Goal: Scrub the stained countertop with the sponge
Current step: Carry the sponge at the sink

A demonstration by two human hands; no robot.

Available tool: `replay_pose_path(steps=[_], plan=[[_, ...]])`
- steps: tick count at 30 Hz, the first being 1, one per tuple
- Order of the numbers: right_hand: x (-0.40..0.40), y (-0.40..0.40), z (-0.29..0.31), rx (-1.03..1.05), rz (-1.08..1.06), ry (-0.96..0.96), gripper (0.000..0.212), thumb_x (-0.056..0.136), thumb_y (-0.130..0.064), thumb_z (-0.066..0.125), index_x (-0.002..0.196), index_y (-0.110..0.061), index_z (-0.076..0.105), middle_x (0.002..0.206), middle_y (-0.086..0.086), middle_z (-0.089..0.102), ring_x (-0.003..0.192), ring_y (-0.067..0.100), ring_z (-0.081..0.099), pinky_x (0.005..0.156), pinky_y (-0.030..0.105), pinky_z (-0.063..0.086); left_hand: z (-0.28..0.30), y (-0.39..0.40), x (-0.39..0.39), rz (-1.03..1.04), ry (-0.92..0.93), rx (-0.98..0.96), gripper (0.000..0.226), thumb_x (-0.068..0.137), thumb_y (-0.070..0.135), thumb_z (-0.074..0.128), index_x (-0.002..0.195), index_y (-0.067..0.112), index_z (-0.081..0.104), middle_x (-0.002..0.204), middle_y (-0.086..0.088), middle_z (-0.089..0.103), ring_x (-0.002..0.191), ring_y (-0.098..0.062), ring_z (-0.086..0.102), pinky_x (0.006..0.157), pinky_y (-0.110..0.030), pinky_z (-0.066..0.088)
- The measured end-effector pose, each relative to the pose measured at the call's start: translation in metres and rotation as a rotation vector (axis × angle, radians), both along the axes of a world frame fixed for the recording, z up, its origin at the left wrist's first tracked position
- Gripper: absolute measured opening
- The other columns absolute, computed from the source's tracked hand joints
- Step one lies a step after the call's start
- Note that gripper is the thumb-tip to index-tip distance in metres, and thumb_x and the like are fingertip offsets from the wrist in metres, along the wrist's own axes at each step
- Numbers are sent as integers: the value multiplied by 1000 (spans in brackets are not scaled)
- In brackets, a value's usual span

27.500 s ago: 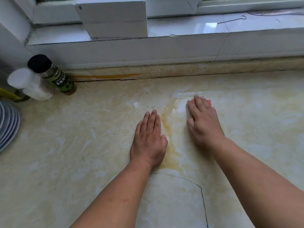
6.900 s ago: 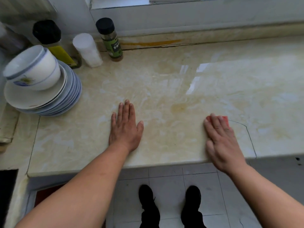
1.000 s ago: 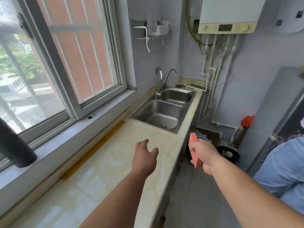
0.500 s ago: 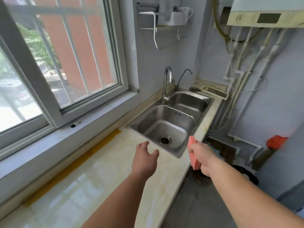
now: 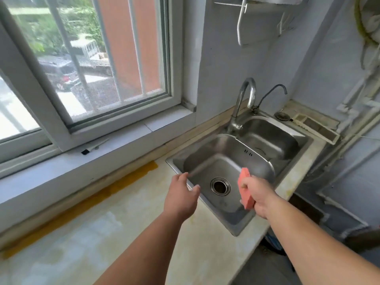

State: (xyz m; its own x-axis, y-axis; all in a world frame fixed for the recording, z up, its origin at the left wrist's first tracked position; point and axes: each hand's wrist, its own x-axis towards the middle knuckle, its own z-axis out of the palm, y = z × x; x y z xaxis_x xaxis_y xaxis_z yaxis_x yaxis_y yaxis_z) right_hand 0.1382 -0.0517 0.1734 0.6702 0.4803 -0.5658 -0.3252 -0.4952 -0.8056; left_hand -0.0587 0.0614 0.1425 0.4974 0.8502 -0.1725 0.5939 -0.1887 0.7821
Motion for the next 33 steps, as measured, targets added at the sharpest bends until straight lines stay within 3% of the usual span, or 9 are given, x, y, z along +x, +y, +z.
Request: replay_pose_path(steps=[3,10,14,17,20,22,24,27,33], plan=[[22,34,-27,-34,105,2,36,83,-6,56,118,-14,61,100,13,58,86,31,56,76,41,51,-21,7,7,67,58,-10,65,104,45,55,161,23,35,164,5,32,137,-21,52,115,-44,44],[58,94,-93,-185,482,24,36,71,-14,54,106,-13,62,87,9,53,77,26,48,64,35,41,-70,3,35,284,240,-25,67,107,47,48,165,23,25,172,4,18,158,-16,13,129,-37,20],[72,113,-127,-266,645,-48,18,76,-15,53,92,-14,62,72,8,49,65,23,44,62,35,37,-91,2,61,276,351,77,65,109,46,38,166,22,17,175,5,4,160,-16,-4,131,-37,5],[84,122,-153,-326,735,-114,50,71,-25,55,120,-14,61,94,9,65,72,27,57,61,31,39,-105,2,70,236,475,118,67,111,48,24,168,21,3,176,3,-10,160,-17,-16,130,-36,-5],[90,131,-180,-391,826,-167,61,81,-22,57,141,-16,51,117,7,62,96,29,60,67,29,41,-117,1,77,250,500,82,68,110,50,15,168,24,-7,174,6,-18,158,-15,-23,130,-39,-7],[90,138,-193,-425,889,-240,69,86,-25,59,152,-19,40,141,7,55,118,31,58,90,34,47,-121,0,79,253,524,90,69,106,52,7,167,25,-11,173,8,-22,156,-14,-28,129,-38,-11],[88,142,-202,-467,983,-346,74,90,-27,59,158,-19,30,161,4,35,136,33,45,112,37,36,-122,-1,81,244,552,98,68,107,52,6,166,27,-16,171,10,-28,154,-13,-33,128,-38,-15],[82,149,-213,-493,1116,-475,76,94,-27,58,160,-18,21,168,0,15,147,33,29,120,33,22,-123,-2,83,241,593,89,69,104,52,3,164,26,-20,170,10,-32,153,-13,-36,127,-40,-16],[70,150,-242,-460,1278,-666,82,90,-32,64,159,-21,21,168,7,12,147,36,23,118,32,20,-124,-2,85,241,608,85,68,107,48,8,163,26,-23,168,9,-36,150,-13,-40,127,-41,-18]])
